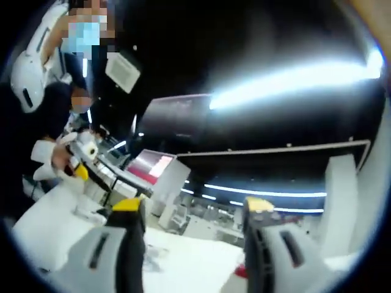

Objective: Arrange the skincare products in the storage area until every visible bottle or jar stands upright without overlapping.

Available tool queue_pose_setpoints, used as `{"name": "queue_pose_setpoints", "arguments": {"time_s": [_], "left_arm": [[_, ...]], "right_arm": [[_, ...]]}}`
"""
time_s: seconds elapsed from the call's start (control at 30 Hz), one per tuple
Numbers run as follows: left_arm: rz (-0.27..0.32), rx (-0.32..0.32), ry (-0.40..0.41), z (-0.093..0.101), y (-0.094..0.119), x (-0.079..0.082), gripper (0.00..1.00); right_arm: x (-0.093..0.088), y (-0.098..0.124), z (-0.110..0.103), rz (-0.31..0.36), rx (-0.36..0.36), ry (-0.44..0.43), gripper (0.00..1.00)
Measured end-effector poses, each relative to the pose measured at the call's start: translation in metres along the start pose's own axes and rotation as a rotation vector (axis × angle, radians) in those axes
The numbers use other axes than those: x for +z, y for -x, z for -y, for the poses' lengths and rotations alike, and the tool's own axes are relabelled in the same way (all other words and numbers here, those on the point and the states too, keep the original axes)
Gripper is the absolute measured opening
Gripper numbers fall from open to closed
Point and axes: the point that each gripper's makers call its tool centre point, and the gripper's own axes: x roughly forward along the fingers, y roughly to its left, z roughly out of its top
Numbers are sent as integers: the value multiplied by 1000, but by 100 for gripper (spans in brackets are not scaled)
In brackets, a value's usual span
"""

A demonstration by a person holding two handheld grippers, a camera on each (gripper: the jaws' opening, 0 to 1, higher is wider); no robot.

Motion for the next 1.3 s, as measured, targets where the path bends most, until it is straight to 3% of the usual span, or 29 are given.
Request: {"name": "queue_pose_setpoints", "arguments": {"time_s": [0.37, 0.47, 0.57, 0.67, 0.73, 0.93, 1.03, 1.17, 1.3], "left_arm": [[-24, -12, -2, 3, -1, -6, 96], [-25, -14, -1, 4, -1, -6, 96], [-24, -17, -3, 4, 0, -6, 96], [-20, -13, -2, 1, 2, -5, 95], [-22, -6, 0, -2, 4, -6, 95], [-12, 2, 6, -8, 9, -4, 95], [-10, 11, 6, -11, 11, -4, 95], [-20, 17, 4, -13, 13, -7, 95], [-28, 21, -15, -12, 19, -6, 95]], "right_arm": [[-13, -14, -36, -68, 102, -50, 62], [-32, -19, -52, -151, 162, -74, 63], [-43, -27, -64, -194, 177, -78, 69], [-56, -33, -78, -253, 202, -140, 72], [-62, -38, -84, -268, 211, -151, 71], [-94, -40, -92, -409, 210, -176, 67], [-100, -42, -101, -442, 220, -201, 64], [-103, -44, -112, -458, 236, -220, 64], [-98, -46, -126, -423, 267, -294, 61]]}}
